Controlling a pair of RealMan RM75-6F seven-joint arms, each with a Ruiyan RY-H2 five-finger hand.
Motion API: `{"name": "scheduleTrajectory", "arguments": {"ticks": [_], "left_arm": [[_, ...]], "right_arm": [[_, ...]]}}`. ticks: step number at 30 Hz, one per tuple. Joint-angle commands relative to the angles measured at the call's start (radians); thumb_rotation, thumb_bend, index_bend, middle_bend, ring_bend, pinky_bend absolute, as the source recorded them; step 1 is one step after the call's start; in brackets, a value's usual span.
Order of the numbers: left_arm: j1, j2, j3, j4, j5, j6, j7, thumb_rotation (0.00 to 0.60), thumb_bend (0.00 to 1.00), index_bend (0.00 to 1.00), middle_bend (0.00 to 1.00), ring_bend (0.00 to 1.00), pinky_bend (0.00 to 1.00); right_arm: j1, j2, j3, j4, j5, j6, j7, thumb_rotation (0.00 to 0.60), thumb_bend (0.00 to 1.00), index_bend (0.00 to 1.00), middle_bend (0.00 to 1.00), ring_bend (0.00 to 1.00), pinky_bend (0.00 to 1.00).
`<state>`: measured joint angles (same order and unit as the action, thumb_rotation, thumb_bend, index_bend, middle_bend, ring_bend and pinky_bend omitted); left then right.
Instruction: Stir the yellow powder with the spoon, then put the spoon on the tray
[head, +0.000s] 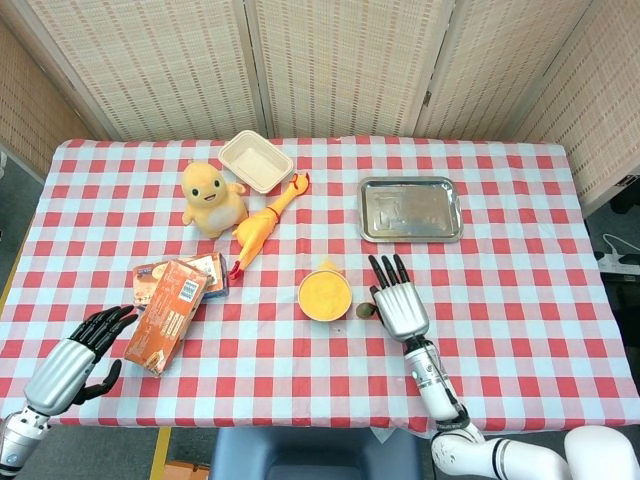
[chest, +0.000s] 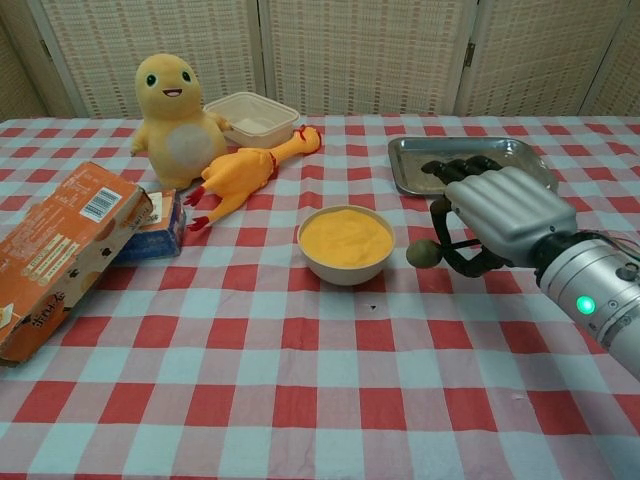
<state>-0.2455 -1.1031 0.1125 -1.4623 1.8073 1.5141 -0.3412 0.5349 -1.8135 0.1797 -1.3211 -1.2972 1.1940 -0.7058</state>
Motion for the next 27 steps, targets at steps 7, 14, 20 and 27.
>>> {"name": "scheduleTrajectory", "arguments": {"ticks": [7,14,20,27], "left_arm": [[0.000,0.000,0.000,0.000,0.002,0.004,-0.004,0.600,0.61,0.00,0.00,0.00,0.09],[-0.007,0.007,0.000,0.006,-0.003,-0.002,-0.035,0.600,0.61,0.00,0.00,0.00,0.09],[-0.009,0.012,0.002,0.014,0.000,0.001,-0.059,0.600,0.61,0.00,0.00,0.00,0.09],[-0.007,0.016,0.005,0.020,0.003,0.008,-0.072,0.600,0.62,0.00,0.00,0.00,0.09]], "right_arm": [[0.036,0.000,0.046,-0.052,0.043,-0.015,-0.045,0.600,0.37,0.65,0.03,0.00,0.00],[0.134,-0.094,0.123,0.011,0.140,-0.072,-0.126,0.600,0.37,0.65,0.03,0.00,0.00],[0.207,-0.170,0.151,0.071,0.190,-0.091,-0.188,0.600,0.37,0.61,0.03,0.00,0.00],[0.222,-0.182,0.143,0.033,0.270,-0.073,-0.294,0.600,0.37,0.25,0.03,0.00,0.00]]}}
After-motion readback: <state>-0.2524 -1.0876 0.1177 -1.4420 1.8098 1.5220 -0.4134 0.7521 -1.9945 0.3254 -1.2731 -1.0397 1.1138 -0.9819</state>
